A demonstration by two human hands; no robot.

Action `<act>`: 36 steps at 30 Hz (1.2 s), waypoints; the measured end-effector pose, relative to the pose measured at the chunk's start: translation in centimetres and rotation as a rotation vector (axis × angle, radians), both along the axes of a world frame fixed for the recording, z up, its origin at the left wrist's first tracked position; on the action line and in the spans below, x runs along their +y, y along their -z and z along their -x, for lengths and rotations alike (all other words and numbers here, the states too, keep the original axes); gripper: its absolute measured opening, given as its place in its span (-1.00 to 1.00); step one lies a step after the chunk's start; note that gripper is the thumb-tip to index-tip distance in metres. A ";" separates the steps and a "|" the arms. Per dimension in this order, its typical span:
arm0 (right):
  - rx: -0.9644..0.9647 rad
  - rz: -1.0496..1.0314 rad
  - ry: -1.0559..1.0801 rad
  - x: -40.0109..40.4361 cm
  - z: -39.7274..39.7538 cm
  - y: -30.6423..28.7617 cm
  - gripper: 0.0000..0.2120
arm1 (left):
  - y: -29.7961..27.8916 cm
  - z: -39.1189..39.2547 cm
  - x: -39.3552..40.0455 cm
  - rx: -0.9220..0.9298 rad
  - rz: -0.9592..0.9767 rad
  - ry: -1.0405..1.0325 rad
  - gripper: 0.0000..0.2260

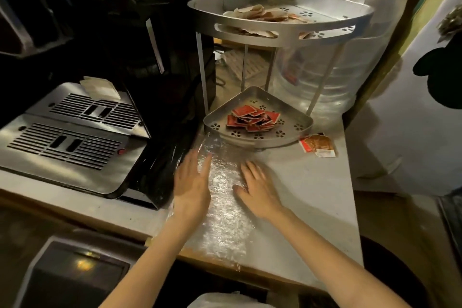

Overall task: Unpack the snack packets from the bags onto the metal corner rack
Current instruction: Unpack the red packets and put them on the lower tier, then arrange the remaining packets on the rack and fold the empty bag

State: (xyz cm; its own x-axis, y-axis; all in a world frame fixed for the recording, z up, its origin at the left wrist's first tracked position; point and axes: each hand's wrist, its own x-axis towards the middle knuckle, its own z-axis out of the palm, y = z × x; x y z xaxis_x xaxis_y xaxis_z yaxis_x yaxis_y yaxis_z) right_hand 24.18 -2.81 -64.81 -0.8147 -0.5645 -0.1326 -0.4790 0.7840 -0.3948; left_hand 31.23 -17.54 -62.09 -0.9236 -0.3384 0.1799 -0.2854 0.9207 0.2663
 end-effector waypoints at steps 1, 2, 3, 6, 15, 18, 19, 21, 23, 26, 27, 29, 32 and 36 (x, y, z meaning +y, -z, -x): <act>0.034 -0.008 -0.018 -0.3 0.0 0.2 -0.39 | 0.3 0.2 0.1 0.020 0.050 0.088 -0.34; 0.057 -0.007 -0.032 -0.6 0.0 0.4 -0.39 | 0.7 0.5 0.0 0.010 0.091 0.162 -0.40; 0.071 -0.004 -0.042 -0.9 0.0 0.6 -0.40 | 0.9 0.8 -0.2 -0.043 0.096 0.209 -0.46; 0.138 -0.036 -0.050 -1.2 0.1 1.3 -0.40 | 2.5 1.7 -1.1 -0.202 0.047 0.202 -0.46; 0.240 -0.140 -0.045 -1.6 0.2 2.4 -0.37 | 4.8 2.1 -1.7 -0.241 0.039 0.152 -0.47; 0.249 -0.156 -0.045 -1.7 0.3 2.5 -0.37 | 5.0 2.2 -1.8 -0.268 0.006 0.158 -0.46; 0.247 -0.136 -0.055 -1.7 0.4 2.7 -0.36 | 5.0 2.2 -1.8 -0.268 -0.013 0.159 -0.46; 0.210 -0.101 -0.056 -1.5 0.5 2.8 -0.35 | 5.2 2.4 -1.8 -0.312 -0.026 0.167 -0.44; 0.168 -0.083 -0.057 -1.5 0.8 2.6 -0.31 | 4.7 2.8 -2.0 -0.392 -0.042 0.178 -0.41; -0.001 0.026 -0.070 -1.2 1.5 1.2 -0.31 | 3.0 3.6 -2.1 -0.592 0.006 0.195 -0.43; -0.095 0.129 -0.045 -1.0 1.8 0.5 -0.39 | 2.1 4.0 -1.9 -0.643 0.043 0.189 -0.43; -0.224 0.374 0.058 0.1 2.4 -0.8 -0.55 | 1.1 5.3 -1.3 -0.721 0.132 0.160 -0.42; -0.117 0.515 0.224 2.6 3.7 -1.7 -0.70 | -1.0 7.4 0.6 -0.813 0.337 0.146 -0.52; 0.018 0.512 0.367 7.0 6.4 -2.3 -0.74 | -4.2 10.3 4.8 -0.691 0.306 0.229 -0.63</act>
State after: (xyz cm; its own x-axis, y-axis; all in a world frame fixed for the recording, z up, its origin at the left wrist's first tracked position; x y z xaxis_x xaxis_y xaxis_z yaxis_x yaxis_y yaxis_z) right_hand 17.79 4.15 -62.50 -0.9671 -0.2357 0.0961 -0.2246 0.6125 -0.7579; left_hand 20.90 -12.77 -57.94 -0.9007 -0.1541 -0.4062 -0.0881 0.9803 -0.1765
